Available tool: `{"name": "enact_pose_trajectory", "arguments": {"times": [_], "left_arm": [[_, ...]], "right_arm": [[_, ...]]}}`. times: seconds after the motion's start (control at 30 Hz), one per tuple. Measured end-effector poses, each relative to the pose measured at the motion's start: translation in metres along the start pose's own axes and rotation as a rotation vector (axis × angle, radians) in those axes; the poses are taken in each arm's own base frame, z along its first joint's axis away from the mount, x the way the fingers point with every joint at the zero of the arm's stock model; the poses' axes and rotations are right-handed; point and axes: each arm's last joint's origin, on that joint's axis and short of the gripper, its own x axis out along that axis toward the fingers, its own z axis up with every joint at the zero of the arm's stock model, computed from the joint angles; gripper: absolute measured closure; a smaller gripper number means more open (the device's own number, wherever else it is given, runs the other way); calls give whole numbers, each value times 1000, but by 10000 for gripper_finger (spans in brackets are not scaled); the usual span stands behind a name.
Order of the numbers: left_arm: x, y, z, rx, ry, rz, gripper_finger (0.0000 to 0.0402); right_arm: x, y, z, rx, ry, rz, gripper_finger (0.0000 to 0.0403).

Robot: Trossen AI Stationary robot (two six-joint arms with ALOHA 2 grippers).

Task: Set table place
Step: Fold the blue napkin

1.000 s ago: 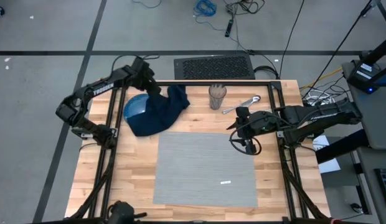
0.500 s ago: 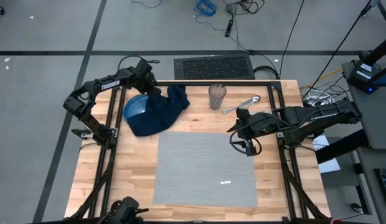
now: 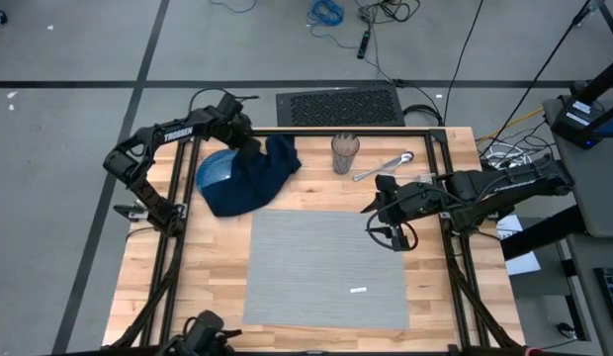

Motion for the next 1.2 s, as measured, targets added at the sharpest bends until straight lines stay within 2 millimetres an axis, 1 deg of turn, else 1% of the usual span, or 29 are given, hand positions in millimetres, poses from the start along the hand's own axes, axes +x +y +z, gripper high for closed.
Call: {"name": "enact_pose_trajectory", "arguments": {"times": [0.03,0.13,0.27,0.37,0.47,0.6,0.7,0.8,0.9,1.0,1.13,1.2], "left_arm": [[0,-2,0,15,2,-22,390],[3,-9,-1,48,10,-52,399],[4,-21,0,98,17,-92,401],[0,-34,3,132,16,-121,401],[-8,-49,5,179,-11,-141,401],[-28,-67,6,241,-45,-164,401],[-37,-70,4,249,-18,-91,401],[-37,-67,-2,253,53,-19,394],[-36,-64,-4,250,69,60,354],[-35,-60,-6,190,72,127,291],[-36,-52,-5,99,61,140,202],[-36,-48,-4,48,55,146,165]], "right_arm": [[0,0,0,0,0,0,197],[0,0,0,-4,1,0,197],[0,0,0,-5,1,0,197],[0,0,0,-7,0,-1,197],[0,0,0,-7,0,-1,197],[2,0,0,-9,6,0,197],[6,1,1,-9,15,1,197],[12,1,1,-1,30,2,197],[20,2,1,7,45,3,197],[28,4,1,3,70,11,197],[35,6,0,-2,95,18,197],[38,8,0,-5,104,23,197]]}}
